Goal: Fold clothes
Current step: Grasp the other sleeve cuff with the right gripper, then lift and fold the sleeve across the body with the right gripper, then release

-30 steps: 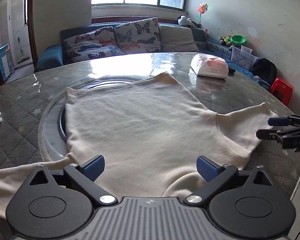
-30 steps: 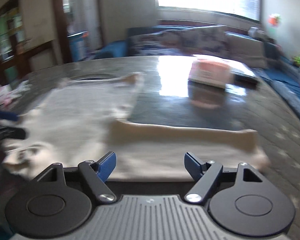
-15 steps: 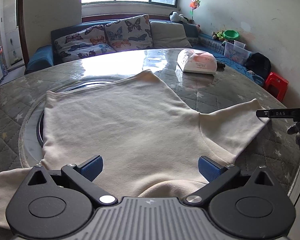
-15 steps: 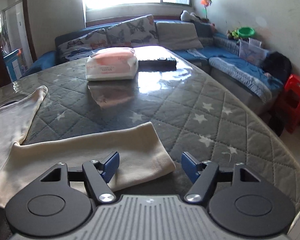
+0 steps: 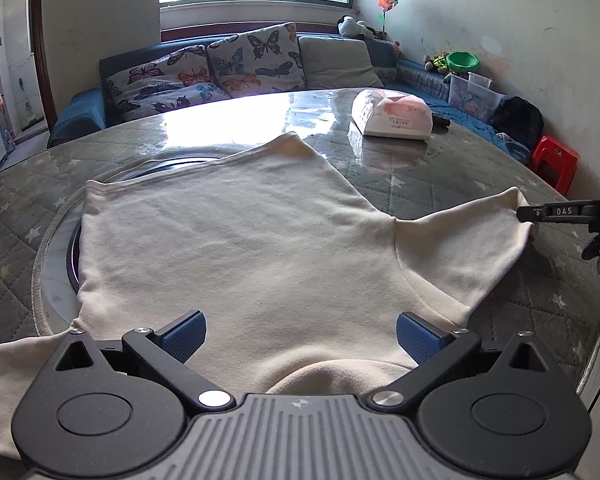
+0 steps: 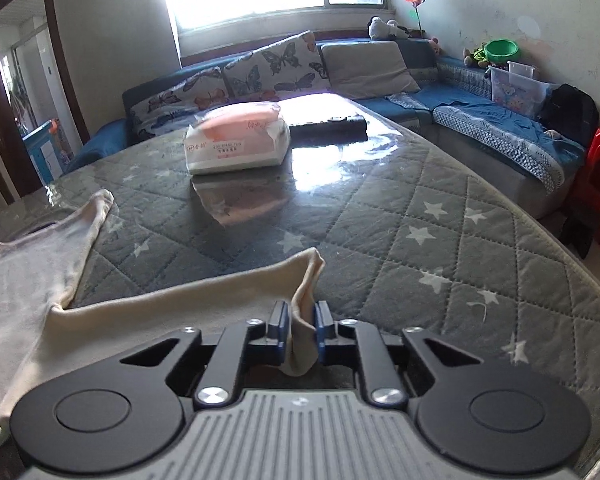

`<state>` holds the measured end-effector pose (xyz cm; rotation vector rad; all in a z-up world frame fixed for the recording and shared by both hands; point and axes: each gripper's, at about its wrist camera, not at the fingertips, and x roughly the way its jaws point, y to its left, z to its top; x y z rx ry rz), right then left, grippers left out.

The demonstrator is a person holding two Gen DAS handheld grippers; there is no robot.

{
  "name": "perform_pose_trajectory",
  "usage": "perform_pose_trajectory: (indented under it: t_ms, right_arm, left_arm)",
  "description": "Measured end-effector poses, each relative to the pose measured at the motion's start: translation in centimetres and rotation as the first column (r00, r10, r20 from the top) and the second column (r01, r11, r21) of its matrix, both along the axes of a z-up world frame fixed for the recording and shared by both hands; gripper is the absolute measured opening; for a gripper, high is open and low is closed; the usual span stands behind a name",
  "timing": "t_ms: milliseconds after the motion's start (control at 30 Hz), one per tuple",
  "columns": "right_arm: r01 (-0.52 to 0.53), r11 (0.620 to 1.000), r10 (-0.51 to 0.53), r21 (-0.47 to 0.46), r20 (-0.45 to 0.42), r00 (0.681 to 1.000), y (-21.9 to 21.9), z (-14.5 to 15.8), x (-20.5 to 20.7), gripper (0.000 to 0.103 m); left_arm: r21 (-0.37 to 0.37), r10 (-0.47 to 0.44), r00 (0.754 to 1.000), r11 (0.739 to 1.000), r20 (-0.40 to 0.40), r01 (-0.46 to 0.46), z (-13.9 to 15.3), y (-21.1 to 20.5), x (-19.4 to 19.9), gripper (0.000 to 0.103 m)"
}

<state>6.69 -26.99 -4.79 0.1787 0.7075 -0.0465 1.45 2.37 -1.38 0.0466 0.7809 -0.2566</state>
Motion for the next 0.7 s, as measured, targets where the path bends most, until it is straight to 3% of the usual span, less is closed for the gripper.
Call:
perform_pose_trajectory:
  t_ms: [133, 367, 533, 700]
  right_arm:
    - [-0.014, 0.999, 0.012, 0.036, 0.052, 0.999, 0.1, 1.4, -0.6, 0.008]
    - [-0.138, 0.989, 0.130, 0.056, 0.129, 0.983, 2.7, 5.4, -1.3, 0.007]
    - [-0.274, 0.961, 0.263, 0.038, 0.183, 0.948, 7.2, 8.8, -1.4, 0.007]
    - [-0.371, 0.927, 0.354, 0.050, 0.198, 0.914, 11.0, 10.4, -1.1, 0.007]
  left_arm:
    - [0.008, 0.009, 1.000, 1.000, -0.004, -0.009, -0.2, 0.2, 0.1, 0.103]
    - [0.002, 0.021, 1.000, 1.000, -0.003, -0.021, -0.4, 0.8, 0.0, 0.103]
    - [-0.015, 0.031, 0.999, 0.999, 0.010, -0.031, -0.1, 1.8, -0.6, 0.103]
    - [-0.041, 0.054, 0.998, 0.998, 0.021, -0.053, 0.2, 3.4, -1.1, 0.103]
